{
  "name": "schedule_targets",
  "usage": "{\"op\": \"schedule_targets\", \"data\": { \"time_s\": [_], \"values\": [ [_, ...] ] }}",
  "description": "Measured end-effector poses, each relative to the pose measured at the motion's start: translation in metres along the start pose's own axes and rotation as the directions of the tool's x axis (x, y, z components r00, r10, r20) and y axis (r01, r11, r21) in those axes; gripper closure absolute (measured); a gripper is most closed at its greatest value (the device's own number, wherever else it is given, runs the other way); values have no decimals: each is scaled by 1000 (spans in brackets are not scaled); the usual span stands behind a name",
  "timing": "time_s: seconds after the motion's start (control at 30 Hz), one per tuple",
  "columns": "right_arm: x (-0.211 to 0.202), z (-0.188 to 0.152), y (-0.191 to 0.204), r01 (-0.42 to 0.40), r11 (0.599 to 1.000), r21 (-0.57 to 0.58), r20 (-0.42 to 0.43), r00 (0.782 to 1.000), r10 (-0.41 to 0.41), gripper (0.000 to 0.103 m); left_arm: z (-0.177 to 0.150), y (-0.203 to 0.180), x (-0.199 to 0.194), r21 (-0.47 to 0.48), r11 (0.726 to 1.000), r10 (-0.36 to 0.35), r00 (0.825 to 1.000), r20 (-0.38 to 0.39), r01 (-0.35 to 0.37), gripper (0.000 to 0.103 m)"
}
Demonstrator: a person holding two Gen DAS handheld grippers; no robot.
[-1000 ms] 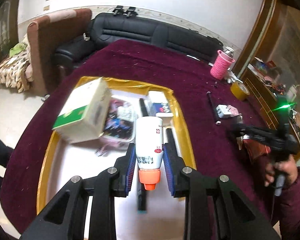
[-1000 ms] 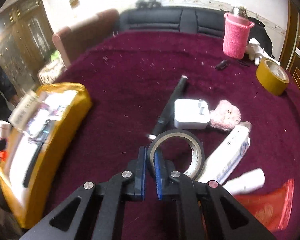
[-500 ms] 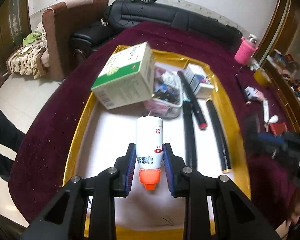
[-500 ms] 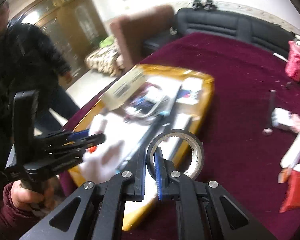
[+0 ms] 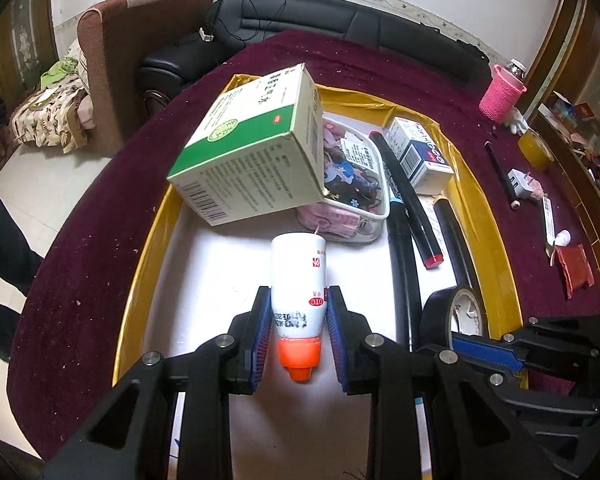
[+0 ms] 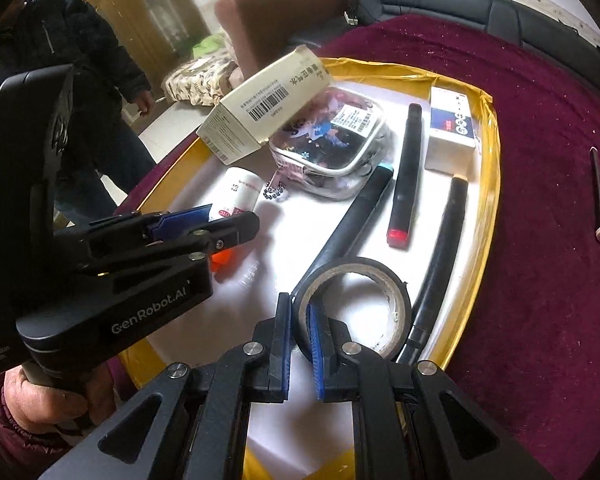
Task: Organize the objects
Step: 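Lower the glue bottle and tape roll into the tray and open both tools, then grasp another black marker on the table with the left tool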
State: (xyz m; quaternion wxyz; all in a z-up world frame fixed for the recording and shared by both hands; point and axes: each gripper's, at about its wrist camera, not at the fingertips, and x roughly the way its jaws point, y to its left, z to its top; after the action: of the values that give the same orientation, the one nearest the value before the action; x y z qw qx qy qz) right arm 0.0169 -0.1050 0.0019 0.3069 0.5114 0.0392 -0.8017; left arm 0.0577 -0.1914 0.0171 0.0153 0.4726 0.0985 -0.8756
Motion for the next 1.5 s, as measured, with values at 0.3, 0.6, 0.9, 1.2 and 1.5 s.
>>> {"op": "schedule_targets", "data": {
  "time_s": [0.3, 0.6, 0.9, 1.2, 1.5],
  "values": [
    [0, 1, 6, 39, 999, -24, 8, 999, -39, 92, 1, 0, -7, -29, 999, -32, 999, 17, 33, 35],
    [-63, -14, -3, 70, 996, -49, 121, 991, -64, 50, 11, -9, -49, -42, 997, -62, 995, 84, 66, 11],
    [-137, -57, -108, 149, 969, 195, 225, 955, -192, 42, 27, -81, -53, 67, 990, -130, 988, 79, 125, 8],
    [-160, -102, -200, 177, 898, 403, 237, 927, -289, 42, 56, -193, -12, 248, 963, -127, 989, 70, 106, 8],
    [-156, -106, -263, 109, 834, 540, 320, 890, -324, 42, 135, -252, 89, 136, 983, -126, 992, 22, 122, 9]
  ]
}}
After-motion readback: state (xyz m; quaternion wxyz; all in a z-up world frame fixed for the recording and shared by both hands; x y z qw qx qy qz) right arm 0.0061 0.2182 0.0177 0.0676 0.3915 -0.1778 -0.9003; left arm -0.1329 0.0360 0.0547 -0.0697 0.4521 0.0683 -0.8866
